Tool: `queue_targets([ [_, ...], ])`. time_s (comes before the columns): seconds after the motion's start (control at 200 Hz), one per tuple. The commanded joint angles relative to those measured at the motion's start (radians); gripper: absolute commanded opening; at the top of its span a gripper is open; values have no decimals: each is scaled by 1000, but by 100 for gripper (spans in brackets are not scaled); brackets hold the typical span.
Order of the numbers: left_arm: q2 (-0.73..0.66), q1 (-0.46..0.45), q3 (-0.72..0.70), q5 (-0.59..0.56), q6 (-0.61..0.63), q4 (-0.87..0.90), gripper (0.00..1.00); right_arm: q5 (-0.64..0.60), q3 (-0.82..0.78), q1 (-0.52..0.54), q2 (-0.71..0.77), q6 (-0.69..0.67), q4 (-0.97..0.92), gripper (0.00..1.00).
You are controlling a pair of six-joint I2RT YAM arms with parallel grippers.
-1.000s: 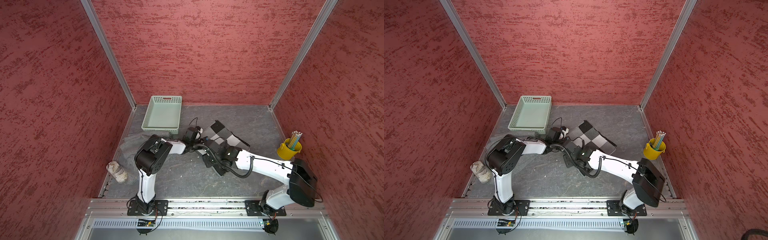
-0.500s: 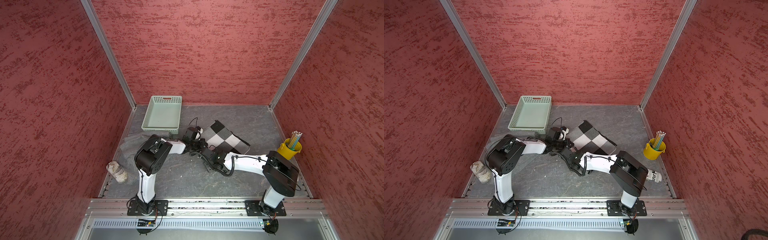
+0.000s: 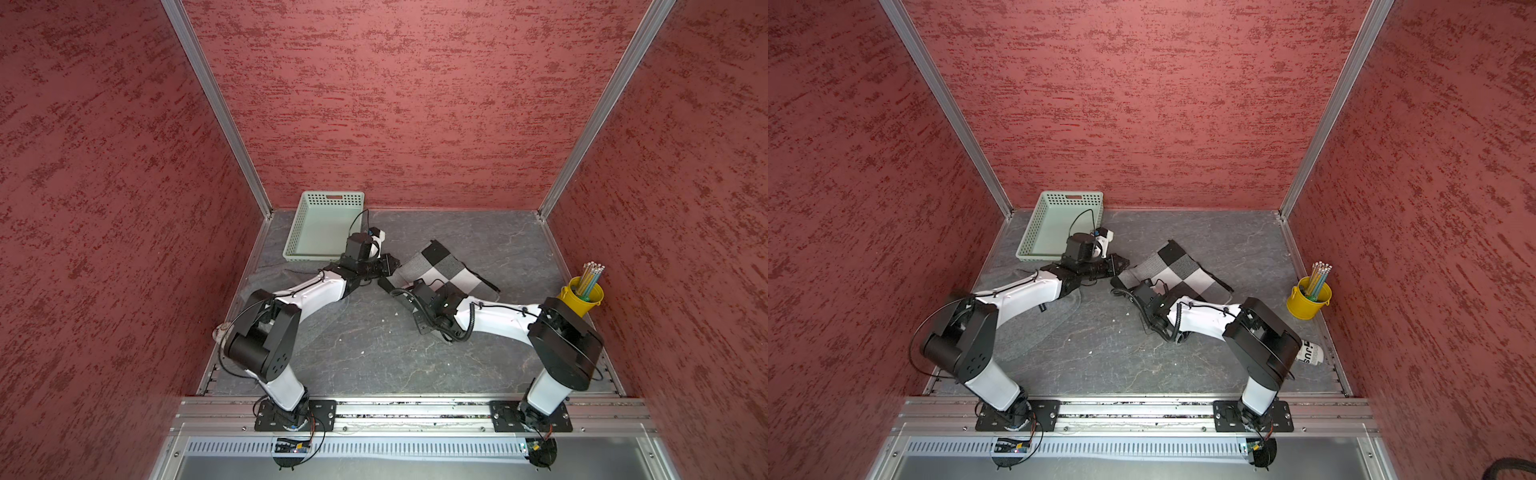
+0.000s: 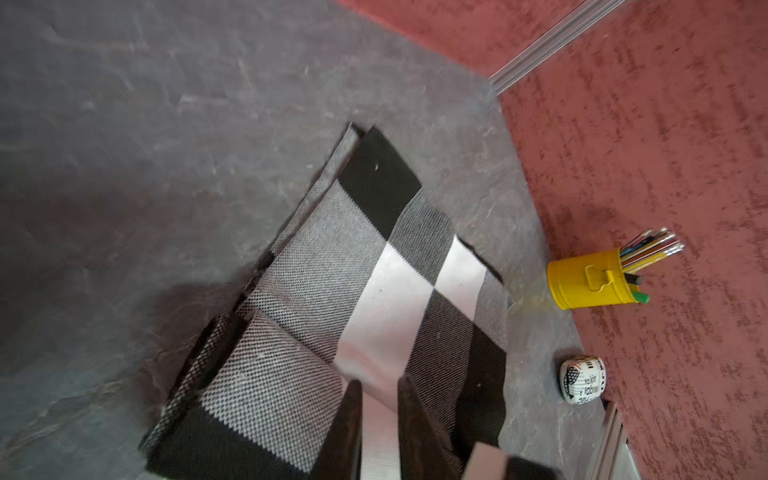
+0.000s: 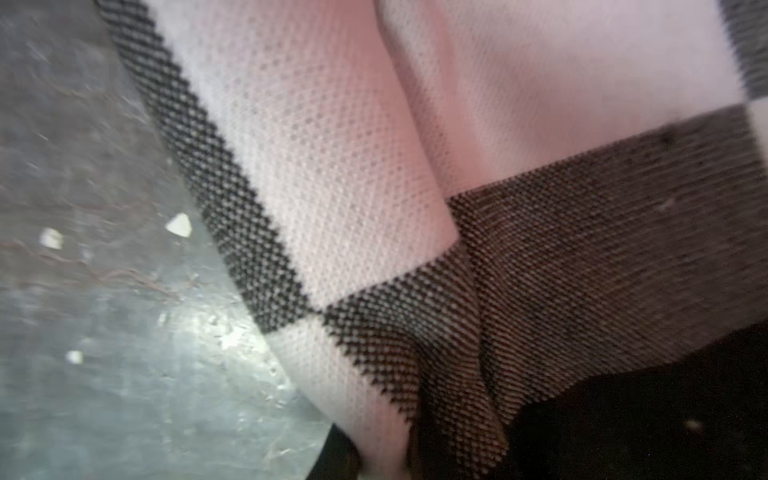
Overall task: Roll up the scarf and place it into the basket
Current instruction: Roll the scarf at the center of the board.
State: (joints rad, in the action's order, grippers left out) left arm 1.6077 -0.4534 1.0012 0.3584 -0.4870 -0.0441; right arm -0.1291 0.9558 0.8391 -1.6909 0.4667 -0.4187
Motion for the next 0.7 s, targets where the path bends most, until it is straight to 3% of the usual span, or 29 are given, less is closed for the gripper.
queue_targets([
  [0.0,-67,-9,-50,-50,35,66,19,345,-92,-55,43,198,111,13],
  [0.155,-110,-36,-72,-63,66,115,19,615,-210,-178,115,343,300,11],
  [0.376,-75,-80,-76,-41,70,105,19,889,-277,-320,107,444,425,11],
  [0.501,-4,-116,-48,-12,71,83,19,945,-307,-422,89,456,443,13],
  [0.696,165,-158,72,55,73,47,18,967,-277,-506,1,360,389,28],
])
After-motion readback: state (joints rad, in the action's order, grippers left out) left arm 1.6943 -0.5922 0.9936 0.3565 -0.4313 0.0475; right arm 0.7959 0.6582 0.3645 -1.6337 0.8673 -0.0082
